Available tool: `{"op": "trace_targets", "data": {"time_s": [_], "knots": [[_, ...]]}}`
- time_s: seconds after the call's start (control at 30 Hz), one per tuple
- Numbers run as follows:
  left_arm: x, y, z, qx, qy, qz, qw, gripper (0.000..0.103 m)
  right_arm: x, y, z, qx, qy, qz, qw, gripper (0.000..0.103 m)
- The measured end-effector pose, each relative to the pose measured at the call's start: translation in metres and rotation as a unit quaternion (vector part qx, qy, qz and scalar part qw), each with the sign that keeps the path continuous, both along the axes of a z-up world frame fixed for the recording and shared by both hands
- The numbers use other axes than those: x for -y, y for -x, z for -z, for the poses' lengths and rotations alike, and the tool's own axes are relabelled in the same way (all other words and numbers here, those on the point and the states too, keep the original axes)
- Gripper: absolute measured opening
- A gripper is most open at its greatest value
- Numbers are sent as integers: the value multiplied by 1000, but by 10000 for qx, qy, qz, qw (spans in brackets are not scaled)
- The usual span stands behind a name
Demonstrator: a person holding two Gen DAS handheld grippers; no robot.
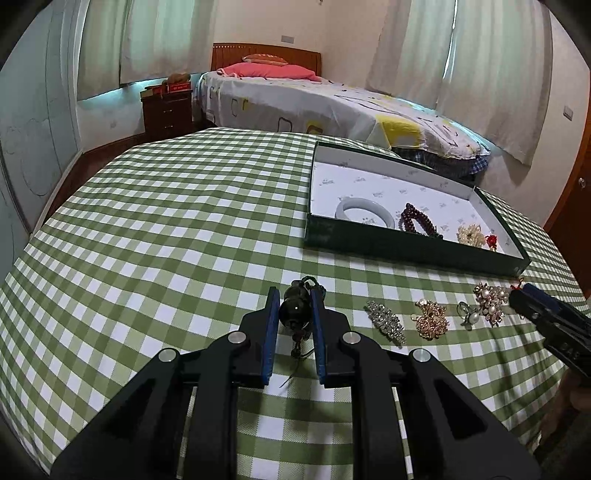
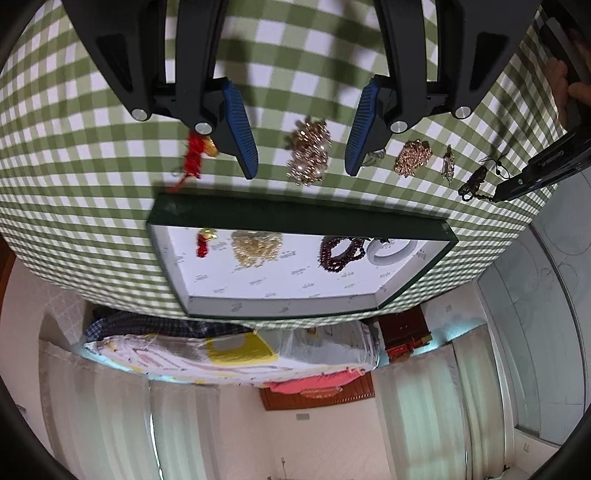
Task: Organize jewelry
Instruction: 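Grasp the black beaded cord with the left tool while the right tool grasps the pearl-studded gold brooch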
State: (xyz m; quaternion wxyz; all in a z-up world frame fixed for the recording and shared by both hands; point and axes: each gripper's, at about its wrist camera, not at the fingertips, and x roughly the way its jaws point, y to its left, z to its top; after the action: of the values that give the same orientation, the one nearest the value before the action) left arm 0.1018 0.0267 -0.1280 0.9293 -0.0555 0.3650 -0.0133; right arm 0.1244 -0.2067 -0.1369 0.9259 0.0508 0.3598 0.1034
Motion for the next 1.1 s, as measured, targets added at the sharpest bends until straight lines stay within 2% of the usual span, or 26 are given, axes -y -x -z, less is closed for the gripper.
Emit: {"op": "trace_targets", "data": {"time_s": [0.2, 0.37, 0.43, 0.8, 1.1], "knots": [[-1, -5, 1, -4, 46, -20, 10000, 17, -8, -19, 11, -390, 66, -55, 9992, 49], [-4, -7, 5, -65, 77, -83, 9999, 17, -16, -22, 21, -556, 220, -163, 9981, 27], [-4, -8, 7, -70, 80, -89, 9999, 17, -17, -21, 21, -549, 252, -215, 9979, 25], [4, -5, 2, 31, 82, 1, 10000, 17, -12, -6, 15, -249, 293, -213, 9990, 23], [6, 0, -15, 227, 148, 23, 9996, 17, -7, 2, 4, -78, 226, -179, 9996, 23]]}}
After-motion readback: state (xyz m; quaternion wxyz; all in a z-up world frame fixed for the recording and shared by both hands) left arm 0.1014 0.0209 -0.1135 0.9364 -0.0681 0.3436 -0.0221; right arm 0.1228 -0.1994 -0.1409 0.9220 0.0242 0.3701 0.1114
